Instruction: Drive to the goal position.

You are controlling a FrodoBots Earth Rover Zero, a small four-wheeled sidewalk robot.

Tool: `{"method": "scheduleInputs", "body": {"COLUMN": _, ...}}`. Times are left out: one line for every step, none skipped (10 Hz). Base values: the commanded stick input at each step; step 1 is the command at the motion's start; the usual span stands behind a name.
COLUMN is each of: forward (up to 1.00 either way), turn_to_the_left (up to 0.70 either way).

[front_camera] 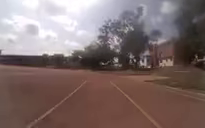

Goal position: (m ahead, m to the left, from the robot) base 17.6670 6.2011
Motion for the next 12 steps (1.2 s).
{"method": "scheduleInputs", "body": {"forward": 0.7, "turn_to_the_left": 0.0}}
{"method": "scheduleInputs", "body": {"forward": 0.7, "turn_to_the_left": 0.0}}
{"method": "scheduleInputs", "body": {"forward": 0.7, "turn_to_the_left": 0.0}}
{"method": "scheduleInputs", "body": {"forward": 0.7, "turn_to_the_left": 0.0}}
{"method": "scheduleInputs", "body": {"forward": 0.7, "turn_to_the_left": 0.0}}
{"method": "scheduleInputs", "body": {"forward": 0.7, "turn_to_the_left": 0.0}}
{"method": "scheduleInputs", "body": {"forward": 0.7, "turn_to_the_left": 0.0}}
{"method": "scheduleInputs", "body": {"forward": 0.7, "turn_to_the_left": 0.0}}
{"method": "scheduleInputs", "body": {"forward": 0.7, "turn_to_the_left": 0.0}}
{"method": "scheduleInputs", "body": {"forward": 0.7, "turn_to_the_left": 0.0}}
{"method": "scheduleInputs", "body": {"forward": 0.7, "turn_to_the_left": 0.0}}
{"method": "scheduleInputs", "body": {"forward": 0.7, "turn_to_the_left": 0.0}}
